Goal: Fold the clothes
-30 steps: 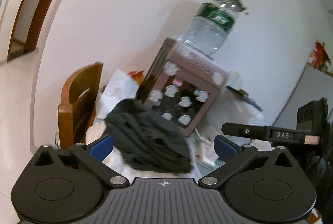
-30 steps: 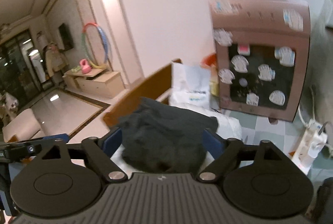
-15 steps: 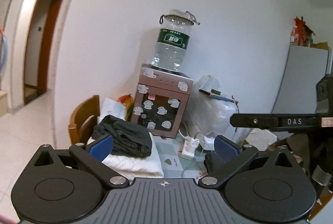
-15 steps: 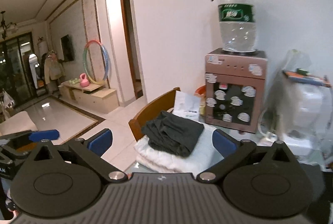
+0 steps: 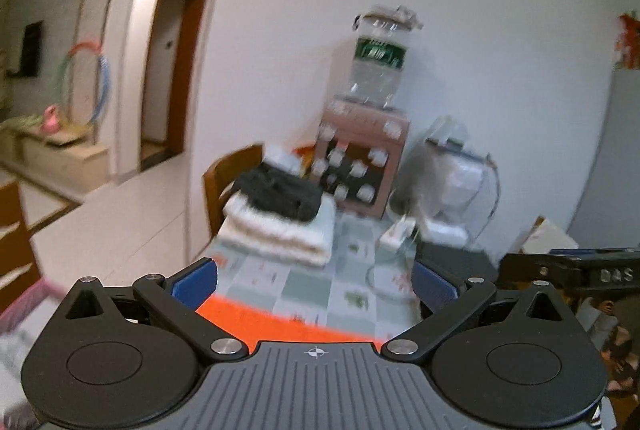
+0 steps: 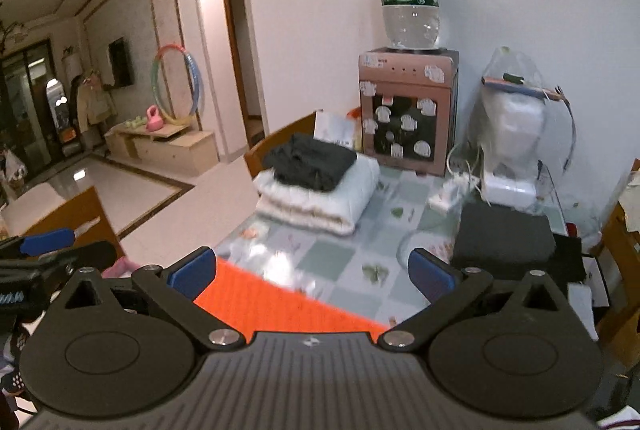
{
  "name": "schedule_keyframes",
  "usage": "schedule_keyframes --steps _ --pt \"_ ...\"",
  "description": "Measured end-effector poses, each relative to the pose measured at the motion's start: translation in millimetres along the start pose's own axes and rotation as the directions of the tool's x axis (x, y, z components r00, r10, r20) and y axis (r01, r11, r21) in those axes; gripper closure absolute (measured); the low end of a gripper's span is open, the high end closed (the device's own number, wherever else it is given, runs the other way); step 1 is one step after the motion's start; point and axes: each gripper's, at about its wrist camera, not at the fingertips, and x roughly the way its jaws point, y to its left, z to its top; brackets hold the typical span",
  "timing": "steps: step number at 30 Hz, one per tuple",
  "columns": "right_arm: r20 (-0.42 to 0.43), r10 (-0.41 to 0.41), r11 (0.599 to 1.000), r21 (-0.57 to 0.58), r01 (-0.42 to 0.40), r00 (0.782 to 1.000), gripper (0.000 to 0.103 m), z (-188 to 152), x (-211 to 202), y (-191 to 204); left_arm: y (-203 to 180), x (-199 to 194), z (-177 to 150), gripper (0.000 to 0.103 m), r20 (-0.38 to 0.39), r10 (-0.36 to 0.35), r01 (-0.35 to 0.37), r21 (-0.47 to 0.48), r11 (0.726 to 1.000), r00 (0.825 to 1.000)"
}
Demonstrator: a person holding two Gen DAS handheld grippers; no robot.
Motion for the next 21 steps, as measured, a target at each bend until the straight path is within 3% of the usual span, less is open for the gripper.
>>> schedule_keyframes --steps 11,21 --pt "-0.062 -0.057 0.998 -0.013 0.056 0.996 0.000 -95.9 -65.7 -14.6 -48.5 -36.6 -75.0 0.000 -0.193 0.021 -0.006 0.078 0.997 0.981" --pt "-0.093 -0.142 0.986 0.078 0.149 0.986 0.000 -158.2 -88.6 -31.8 -79.1 -44.0 -116.3 0.000 -0.271 0.024 0.010 0.124 0.992 0.962"
